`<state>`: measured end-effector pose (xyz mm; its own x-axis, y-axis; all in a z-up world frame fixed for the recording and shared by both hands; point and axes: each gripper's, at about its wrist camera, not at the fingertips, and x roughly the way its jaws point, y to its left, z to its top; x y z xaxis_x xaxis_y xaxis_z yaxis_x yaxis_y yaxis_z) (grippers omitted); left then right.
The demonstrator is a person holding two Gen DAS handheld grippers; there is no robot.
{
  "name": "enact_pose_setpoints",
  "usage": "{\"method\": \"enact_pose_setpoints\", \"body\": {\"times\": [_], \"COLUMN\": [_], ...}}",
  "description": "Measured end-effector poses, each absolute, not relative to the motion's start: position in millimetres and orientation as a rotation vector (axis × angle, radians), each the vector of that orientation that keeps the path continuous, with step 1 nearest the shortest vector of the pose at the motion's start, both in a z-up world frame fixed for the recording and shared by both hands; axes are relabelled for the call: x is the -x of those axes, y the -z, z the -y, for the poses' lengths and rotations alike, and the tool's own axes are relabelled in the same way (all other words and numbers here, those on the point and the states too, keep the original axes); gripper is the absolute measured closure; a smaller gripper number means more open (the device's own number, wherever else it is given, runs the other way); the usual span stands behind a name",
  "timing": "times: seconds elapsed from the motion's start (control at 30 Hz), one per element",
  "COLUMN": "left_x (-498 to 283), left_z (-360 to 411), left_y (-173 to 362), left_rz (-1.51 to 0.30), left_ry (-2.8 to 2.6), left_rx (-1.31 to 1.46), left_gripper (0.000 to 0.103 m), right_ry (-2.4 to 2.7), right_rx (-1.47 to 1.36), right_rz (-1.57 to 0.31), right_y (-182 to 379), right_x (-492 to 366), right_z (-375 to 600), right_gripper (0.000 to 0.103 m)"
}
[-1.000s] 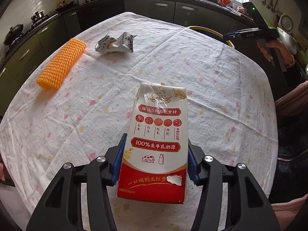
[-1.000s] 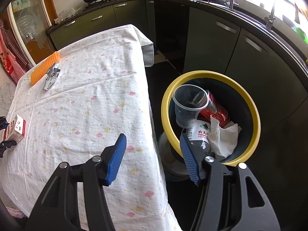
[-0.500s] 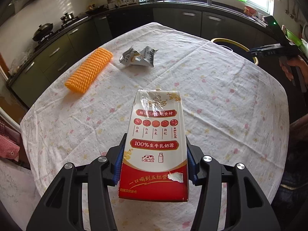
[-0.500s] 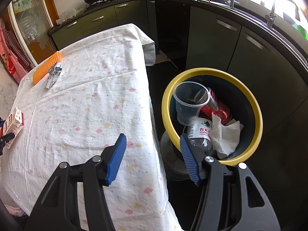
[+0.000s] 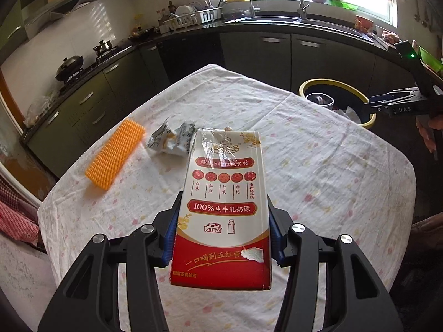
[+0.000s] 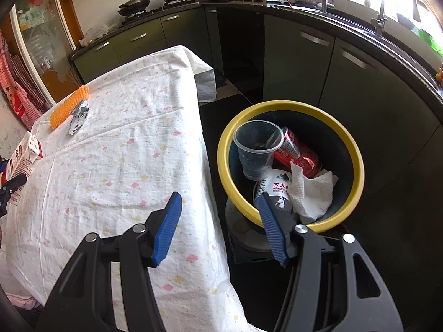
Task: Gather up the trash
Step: 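Carry the milk carton over the yellow bin and open the left gripper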
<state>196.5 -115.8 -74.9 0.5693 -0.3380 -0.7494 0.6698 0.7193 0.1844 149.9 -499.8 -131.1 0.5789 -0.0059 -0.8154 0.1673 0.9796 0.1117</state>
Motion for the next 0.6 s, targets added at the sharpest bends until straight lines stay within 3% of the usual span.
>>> {"method": "enact_pose_setpoints", "body": {"times": [0.6], "left_x": [-202], "left_z": [360], "left_y": [60], "left_rz": [-0.713], "left_ry": [0.914], "left_rx": [-0.612], "left_gripper": [0.051], "right_ry": [0.284], "right_rx": [-0.355], "right_rz": [-0.849], "right_y": [137], "right_x": [-68], "right_z": [617], "right_gripper": [0.048]}}
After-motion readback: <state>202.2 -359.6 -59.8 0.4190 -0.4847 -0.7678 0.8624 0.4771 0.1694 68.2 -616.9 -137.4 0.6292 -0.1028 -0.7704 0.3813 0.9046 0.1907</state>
